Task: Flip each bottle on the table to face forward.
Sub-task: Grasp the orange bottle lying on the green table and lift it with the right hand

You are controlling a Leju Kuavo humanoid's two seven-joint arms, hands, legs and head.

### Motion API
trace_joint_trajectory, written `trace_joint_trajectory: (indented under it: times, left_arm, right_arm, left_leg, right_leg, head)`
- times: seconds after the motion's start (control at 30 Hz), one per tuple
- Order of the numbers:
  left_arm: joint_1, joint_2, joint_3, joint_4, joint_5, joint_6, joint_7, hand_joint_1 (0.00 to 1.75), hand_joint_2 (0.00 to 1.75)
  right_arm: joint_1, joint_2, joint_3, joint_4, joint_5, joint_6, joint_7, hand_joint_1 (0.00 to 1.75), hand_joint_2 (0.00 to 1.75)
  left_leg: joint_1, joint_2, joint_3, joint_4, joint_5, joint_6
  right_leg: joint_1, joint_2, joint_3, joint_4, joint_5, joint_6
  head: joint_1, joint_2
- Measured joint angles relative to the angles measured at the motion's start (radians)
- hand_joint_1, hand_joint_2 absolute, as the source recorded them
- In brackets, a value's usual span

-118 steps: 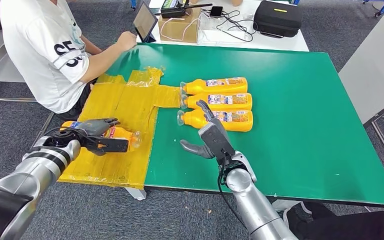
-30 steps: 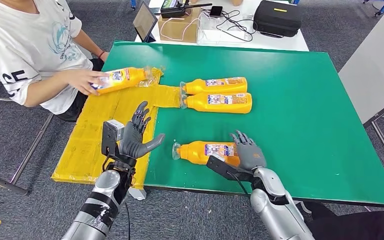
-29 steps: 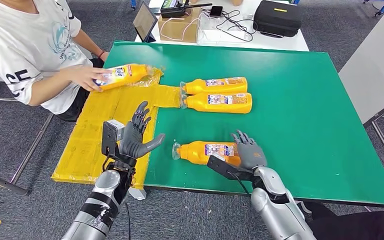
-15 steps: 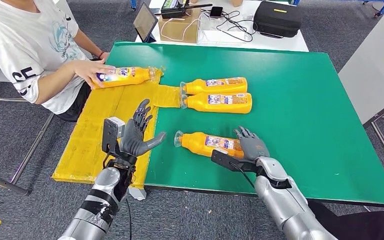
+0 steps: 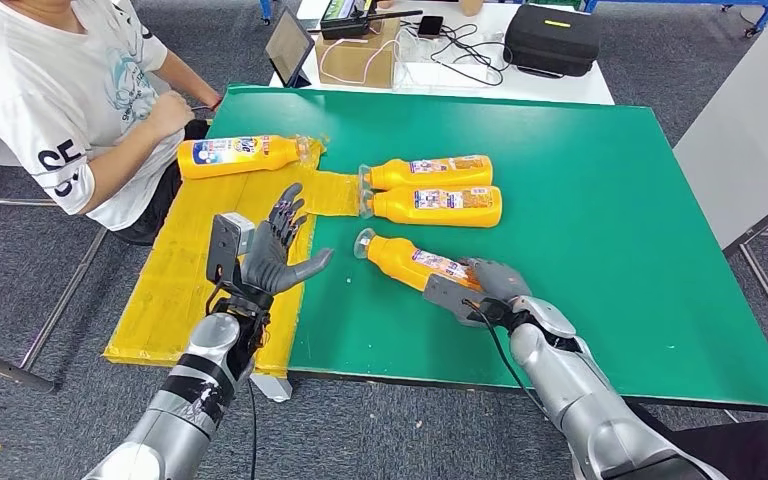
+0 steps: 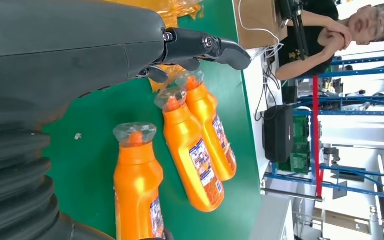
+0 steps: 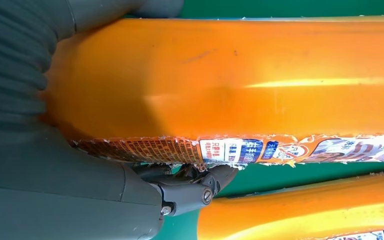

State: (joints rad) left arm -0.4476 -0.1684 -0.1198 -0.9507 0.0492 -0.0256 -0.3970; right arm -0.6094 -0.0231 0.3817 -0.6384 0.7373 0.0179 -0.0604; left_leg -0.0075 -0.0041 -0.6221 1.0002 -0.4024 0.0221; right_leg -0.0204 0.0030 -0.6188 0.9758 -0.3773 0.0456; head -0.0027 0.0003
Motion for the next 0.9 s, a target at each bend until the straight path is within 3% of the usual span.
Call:
trace_joint_trajectory:
  times: [0.33, 0.6, 0.9]
  left_arm:
    - [-0.048, 0.015, -0.002, 0.071, -0.037, 0.028, 0.005, 0.00, 1.75]
    - [-0.053, 0.028, -0.001, 0.125, -0.118, 0.130, 0.002, 0.00, 1.75]
    - [-0.048, 0.032, 0.000, 0.137, -0.150, 0.172, 0.001, 0.00, 1.75]
  right_arm:
    - [0.007, 0.014, -0.023, 0.004, -0.125, -0.030, -0.049, 1.75, 1.75]
    - [0.161, 0.114, -0.060, -0.227, -0.244, -0.238, -0.113, 1.75, 1.75]
    - [0.250, 0.170, -0.067, -0.410, -0.302, -0.295, -0.156, 1.75, 1.75]
  left_leg:
    - [0.000, 0.000, 0.000, 0.000, 0.000, 0.000]
    - [0.001, -0.002, -0.004, 0.000, 0.000, -0.001]
    - [0.001, -0.003, -0.007, 0.000, 0.000, 0.000]
  right_leg:
    - [0.000, 0.000, 0.001, 0.000, 0.000, 0.000]
    - [0.001, 0.000, -0.003, 0.001, -0.001, 0.000]
    - [0.000, -0.001, -0.006, 0.000, -0.001, 0.000]
  head:
    - [0.000, 0.000]
    - [0.000, 0.000]
    - [0.000, 0.000]
